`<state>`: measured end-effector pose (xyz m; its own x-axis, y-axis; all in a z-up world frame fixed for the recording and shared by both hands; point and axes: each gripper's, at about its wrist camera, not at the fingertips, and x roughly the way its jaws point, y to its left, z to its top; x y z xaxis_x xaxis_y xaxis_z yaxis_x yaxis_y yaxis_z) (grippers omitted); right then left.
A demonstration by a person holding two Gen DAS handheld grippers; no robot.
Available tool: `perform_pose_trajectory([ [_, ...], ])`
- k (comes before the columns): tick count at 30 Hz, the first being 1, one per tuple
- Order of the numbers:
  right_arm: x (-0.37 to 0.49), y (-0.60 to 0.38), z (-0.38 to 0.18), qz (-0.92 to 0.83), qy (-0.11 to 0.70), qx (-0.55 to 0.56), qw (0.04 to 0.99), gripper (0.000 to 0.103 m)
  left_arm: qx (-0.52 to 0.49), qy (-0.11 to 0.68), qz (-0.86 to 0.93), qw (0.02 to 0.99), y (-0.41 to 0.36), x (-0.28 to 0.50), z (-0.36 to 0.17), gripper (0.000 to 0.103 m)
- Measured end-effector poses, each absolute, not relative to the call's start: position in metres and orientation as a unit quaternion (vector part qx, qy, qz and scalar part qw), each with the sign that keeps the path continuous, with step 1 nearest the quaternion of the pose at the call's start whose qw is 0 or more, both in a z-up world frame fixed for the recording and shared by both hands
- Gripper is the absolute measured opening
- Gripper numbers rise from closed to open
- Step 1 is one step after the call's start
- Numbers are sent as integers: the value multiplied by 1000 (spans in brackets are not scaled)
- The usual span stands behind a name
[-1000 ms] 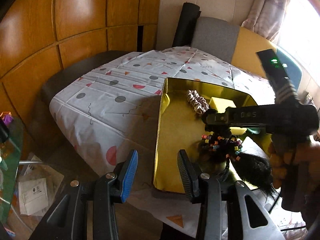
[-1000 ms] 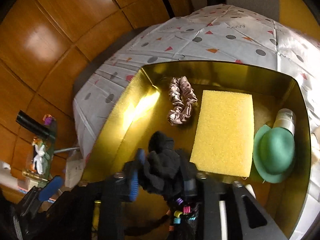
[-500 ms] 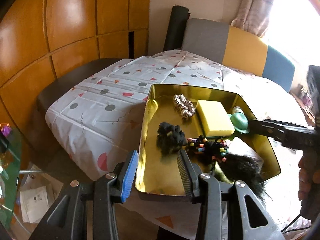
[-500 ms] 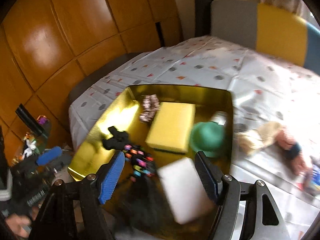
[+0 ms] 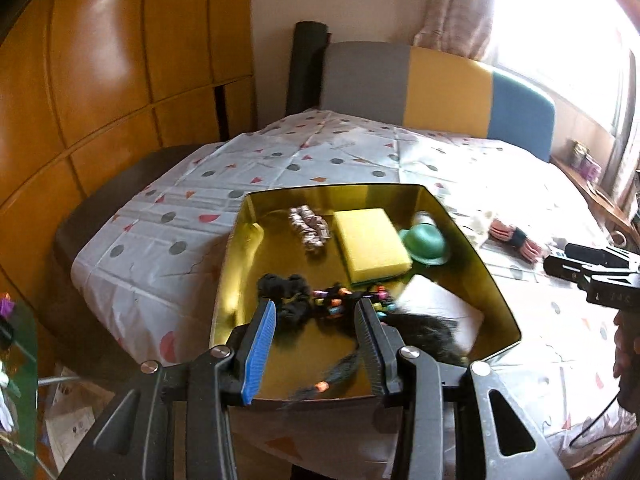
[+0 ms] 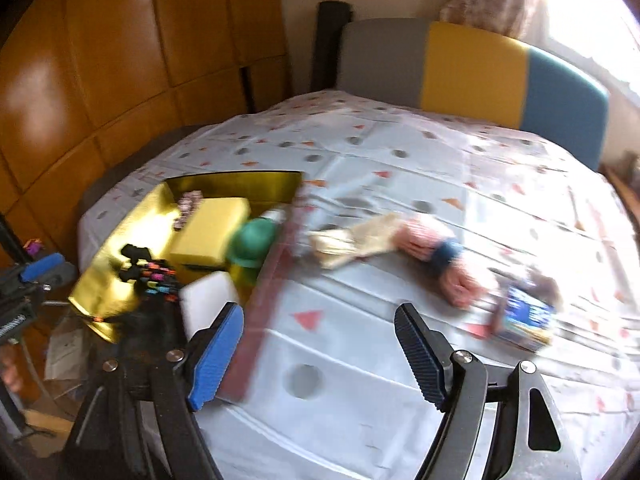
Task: Organize soft objects
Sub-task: 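Move the left gripper to the cream mesh pouch and grasp it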
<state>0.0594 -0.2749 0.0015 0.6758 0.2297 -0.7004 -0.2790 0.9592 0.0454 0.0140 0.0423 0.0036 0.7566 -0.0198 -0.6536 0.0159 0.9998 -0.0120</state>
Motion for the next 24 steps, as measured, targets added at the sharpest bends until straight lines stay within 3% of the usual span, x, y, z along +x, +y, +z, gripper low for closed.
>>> perform_pose_trajectory([
  [8,62,-365,-15,31,381,-22,924,80,27,347,-39,937,9,17,7,41],
  [14,66,-428,-43,-55,411,59,908,80,47,351,-56,933,-15,24,8,41],
  [24,66,-441,-38,-65,400,97,909,82,87,352,-103,926,-53,50,14,41],
])
